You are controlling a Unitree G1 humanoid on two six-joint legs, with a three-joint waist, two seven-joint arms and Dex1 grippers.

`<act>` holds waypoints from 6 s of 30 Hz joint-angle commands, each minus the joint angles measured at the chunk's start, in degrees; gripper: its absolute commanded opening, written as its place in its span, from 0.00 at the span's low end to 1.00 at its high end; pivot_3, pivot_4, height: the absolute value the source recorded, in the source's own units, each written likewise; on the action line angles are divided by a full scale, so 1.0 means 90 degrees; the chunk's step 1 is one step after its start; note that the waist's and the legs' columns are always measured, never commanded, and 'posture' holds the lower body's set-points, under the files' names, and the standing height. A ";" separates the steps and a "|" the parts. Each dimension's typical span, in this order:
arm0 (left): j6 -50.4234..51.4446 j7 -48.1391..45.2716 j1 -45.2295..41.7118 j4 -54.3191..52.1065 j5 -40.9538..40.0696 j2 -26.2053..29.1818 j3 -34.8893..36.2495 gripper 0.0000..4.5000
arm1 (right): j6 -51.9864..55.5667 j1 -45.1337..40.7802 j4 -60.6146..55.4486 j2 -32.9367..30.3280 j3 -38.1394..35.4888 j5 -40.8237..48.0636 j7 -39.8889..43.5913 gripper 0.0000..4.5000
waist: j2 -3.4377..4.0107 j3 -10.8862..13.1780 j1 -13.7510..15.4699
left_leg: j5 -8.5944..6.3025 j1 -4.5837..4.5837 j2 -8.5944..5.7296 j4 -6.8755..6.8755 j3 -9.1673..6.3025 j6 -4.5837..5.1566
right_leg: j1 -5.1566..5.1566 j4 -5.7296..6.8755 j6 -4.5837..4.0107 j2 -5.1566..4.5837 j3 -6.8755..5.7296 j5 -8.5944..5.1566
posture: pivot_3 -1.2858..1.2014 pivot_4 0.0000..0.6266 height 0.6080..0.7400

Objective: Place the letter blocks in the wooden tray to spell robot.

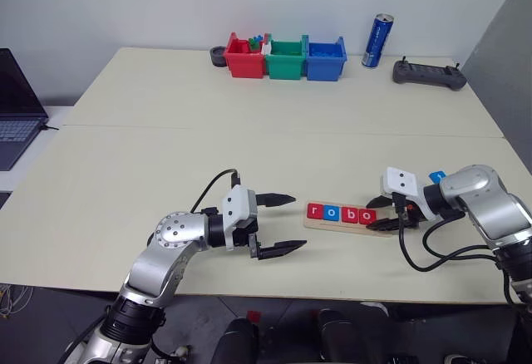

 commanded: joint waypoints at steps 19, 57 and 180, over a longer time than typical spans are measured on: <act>-0.0124 -0.0079 -0.0061 -0.0047 -0.0105 -0.0058 0.0046 1.00 | 0.2013 0.0681 -0.0703 -0.0695 -0.2189 0.0898 -0.1152 0.99 | 0.0003 0.0002 0.0132 | 0.0000 -0.0008 -0.0003 -0.0002 -0.0003 0.0000 | -0.0001 -0.0004 0.0000 -0.0002 -0.0003 0.0000 | 0.52 0.24 1.00; 0.0068 -0.0237 -0.0108 -0.0238 -0.0193 0.0182 0.0103 1.00 | 0.1022 0.1727 -0.1675 -0.0063 -0.1251 0.0892 -0.1833 0.01 | 0.0006 0.0001 0.0103 | 0.0000 -0.0002 0.0000 -0.0001 0.0005 0.0000 | 0.0000 -0.0003 0.0005 0.0002 0.0004 0.0002 | 0.52 0.24 1.00; -0.0063 -0.0215 -0.0460 0.0190 -0.0131 -0.0024 0.0041 1.00 | 0.5000 0.3002 -0.5159 0.4338 -0.4310 0.0824 -0.9087 1.00 | 0.0024 -0.0017 0.0051 | 0.0002 0.0023 0.0001 -0.0077 0.0010 -0.0003 | -0.0009 -0.0006 -0.0003 0.0003 0.0012 -0.0003 | 0.52 0.24 1.00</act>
